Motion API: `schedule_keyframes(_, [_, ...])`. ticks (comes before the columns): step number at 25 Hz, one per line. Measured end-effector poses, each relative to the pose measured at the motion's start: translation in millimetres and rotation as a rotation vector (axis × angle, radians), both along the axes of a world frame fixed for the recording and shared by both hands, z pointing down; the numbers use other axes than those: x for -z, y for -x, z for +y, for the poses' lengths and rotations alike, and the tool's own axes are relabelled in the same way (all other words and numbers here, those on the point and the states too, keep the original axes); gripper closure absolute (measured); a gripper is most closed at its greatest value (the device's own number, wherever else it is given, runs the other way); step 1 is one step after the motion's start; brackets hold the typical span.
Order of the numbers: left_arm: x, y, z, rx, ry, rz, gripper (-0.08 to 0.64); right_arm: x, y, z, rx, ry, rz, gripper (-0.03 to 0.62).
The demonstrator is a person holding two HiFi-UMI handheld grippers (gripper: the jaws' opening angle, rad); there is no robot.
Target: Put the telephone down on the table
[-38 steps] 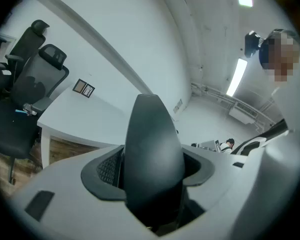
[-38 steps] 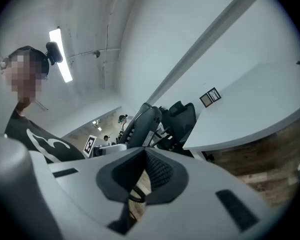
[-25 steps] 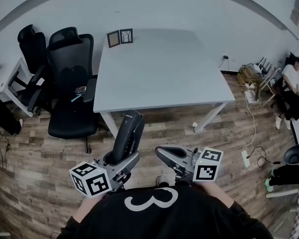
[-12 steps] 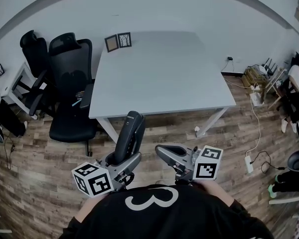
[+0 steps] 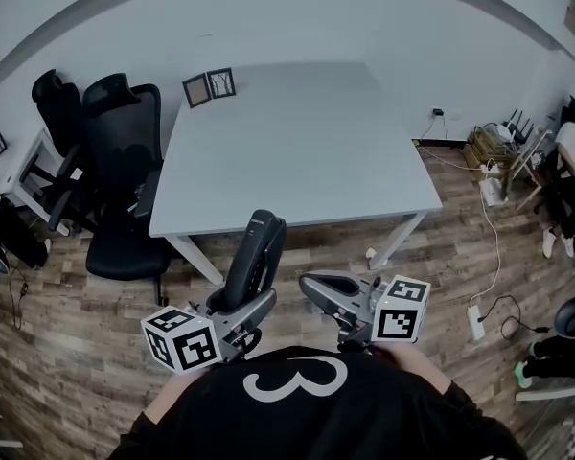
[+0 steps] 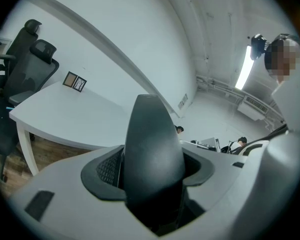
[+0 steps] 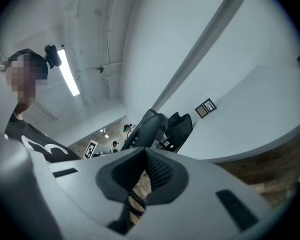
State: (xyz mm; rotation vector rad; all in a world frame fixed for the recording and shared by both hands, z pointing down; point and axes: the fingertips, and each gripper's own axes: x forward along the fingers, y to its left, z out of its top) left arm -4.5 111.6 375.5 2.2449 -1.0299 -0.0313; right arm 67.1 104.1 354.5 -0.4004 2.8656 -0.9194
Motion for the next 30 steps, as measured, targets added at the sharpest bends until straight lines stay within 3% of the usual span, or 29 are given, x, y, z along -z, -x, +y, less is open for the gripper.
schedule_keyframes(10, [-1.1,-13.8,-9.3,0.006,0.03,-0.029,0.265,-2.3,-19.2,-11.3,-0.017,0.025,-0.041,0.583])
schedule_keyframes(17, [-17.3,-8.9,-24.5,0.001,0.061,-0.021,0.265,-16.5,-14.1,-26.0,-0.025,0.051,-0.021,0.583])
schedule_keyframes(24, [-32.8,7.4,-60.9,0.014,0.085,-0.02,0.265,-28.0,-3.6,-63.9,-0.039,0.078,-0.015,0.583])
schedule_keyframes(30, [-38.4,41.8,-124.9,0.027,0.115,-0.018,0.265,-40.0,30.7,-123.7,-0.024,0.129,0.008,0.583])
